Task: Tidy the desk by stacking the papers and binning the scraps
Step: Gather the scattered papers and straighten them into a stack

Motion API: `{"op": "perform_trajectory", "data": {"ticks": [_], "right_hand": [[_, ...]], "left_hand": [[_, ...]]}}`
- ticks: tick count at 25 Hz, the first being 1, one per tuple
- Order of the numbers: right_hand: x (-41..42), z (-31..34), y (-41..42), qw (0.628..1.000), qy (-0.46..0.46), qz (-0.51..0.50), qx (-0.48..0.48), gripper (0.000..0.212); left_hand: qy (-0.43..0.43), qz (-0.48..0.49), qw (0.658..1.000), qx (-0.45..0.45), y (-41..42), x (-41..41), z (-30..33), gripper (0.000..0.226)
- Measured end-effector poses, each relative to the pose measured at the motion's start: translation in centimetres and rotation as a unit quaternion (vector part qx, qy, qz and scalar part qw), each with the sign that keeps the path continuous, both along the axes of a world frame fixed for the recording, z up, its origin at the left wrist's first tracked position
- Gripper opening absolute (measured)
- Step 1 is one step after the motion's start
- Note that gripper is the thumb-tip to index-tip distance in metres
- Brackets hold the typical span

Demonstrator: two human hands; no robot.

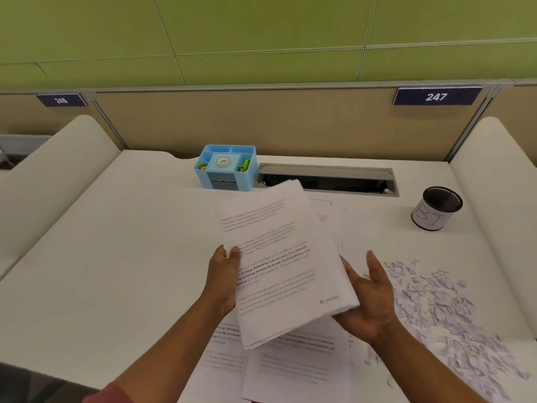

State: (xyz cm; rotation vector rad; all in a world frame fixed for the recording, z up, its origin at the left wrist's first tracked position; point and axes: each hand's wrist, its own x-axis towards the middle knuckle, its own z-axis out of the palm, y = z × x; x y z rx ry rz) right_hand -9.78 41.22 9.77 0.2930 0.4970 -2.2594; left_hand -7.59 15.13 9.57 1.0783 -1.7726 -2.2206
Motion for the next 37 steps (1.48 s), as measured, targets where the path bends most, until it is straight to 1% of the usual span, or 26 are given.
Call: {"op": "perform_trajectory", "data": {"ticks": [1,2,3,4,6,7,9,13,15,18,19,20,22,23,24,28,31,33,37], "right_hand": [[0.4,0.2,-0.5,1.000,-0.003,-0.012,-0.019,0.081],[1.0,0.3,-1.5,1.000,-0.001,-0.015,-0.017,0.086],[1.6,0.2,-2.6,1.000,0.006,-0.017,-0.001,0.087],[2.2,0.1,-3.9,0.999,0.022,-0.018,0.028,0.079],[3.2,0.1,-6.5,0.991,0.048,-0.050,0.115,0.053],[3.4,0.3,-7.5,0.985,0.056,-0.067,0.152,0.048],[3.1,0.4,-8.7,0.976,0.062,-0.096,0.187,0.048],[1.2,0.4,-9.1,0.946,0.108,-0.103,0.287,0.040],[0.0,0.6,-8.9,0.928,0.144,-0.092,0.330,0.038],[-1.3,0.8,-8.6,0.910,0.198,-0.041,0.361,0.035],[-1.6,0.8,-8.6,0.903,0.217,-0.021,0.369,0.033],[-1.8,0.8,-8.8,0.895,0.237,-0.003,0.377,0.031],[-2.4,0.5,-9.8,0.874,0.274,0.014,0.401,0.027],[-2.6,0.4,-10.7,0.864,0.286,0.017,0.414,0.027],[-2.8,0.1,-11.7,0.855,0.295,0.021,0.427,0.029],[-3.2,-1.8,-16.6,0.811,0.327,0.038,0.483,0.029],[-3.3,-2.7,-19.9,0.809,0.330,-0.004,0.486,0.033],[-3.4,-2.9,-21.6,0.811,0.325,-0.025,0.486,0.038],[-2.6,-4.3,-23.8,0.803,0.306,-0.013,0.512,0.036]], "left_hand": [[0.015,0.039,0.999,0.002,-0.1,0.0,0.3,0.015],[0.028,0.071,0.997,0.003,-0.3,-0.2,0.6,0.014],[0.041,0.095,0.995,0.007,-0.4,-0.3,0.8,0.014],[0.052,0.112,0.992,0.006,-0.4,-0.3,1.0,0.014],[0.060,0.131,0.990,-0.003,-0.3,-0.1,1.2,0.013],[0.063,0.135,0.989,-0.003,-0.2,0.1,1.4,0.013],[0.083,0.131,0.988,0.014,-0.4,0.6,1.8,0.014],[0.106,0.061,0.991,0.061,-3.1,1.7,2.0,0.017],[0.097,0.054,0.992,0.064,-6.0,2.0,1.5,0.023],[0.073,0.063,0.993,0.068,-12.3,2.2,1.0,0.031],[0.062,0.037,0.996,0.058,-14.4,2.4,1.1,0.034],[0.046,-0.009,0.998,0.032,-16.3,2.7,1.4,0.037],[0.012,-0.125,0.991,-0.052,-19.4,3.1,1.8,0.037],[0.008,-0.158,0.983,-0.091,-20.4,3.1,1.9,0.036],[0.014,-0.163,0.979,-0.119,-21.3,2.9,1.6,0.034],[0.057,-0.091,0.974,-0.199,-23.1,2.1,-0.1,0.034],[0.075,-0.054,0.967,-0.236,-24.3,2.2,-1.7,0.036],[0.079,-0.037,0.970,-0.228,-25.3,2.3,-2.4,0.036],[0.086,-0.037,0.990,-0.102,-27.0,2.2,-4.3,0.034]]}}
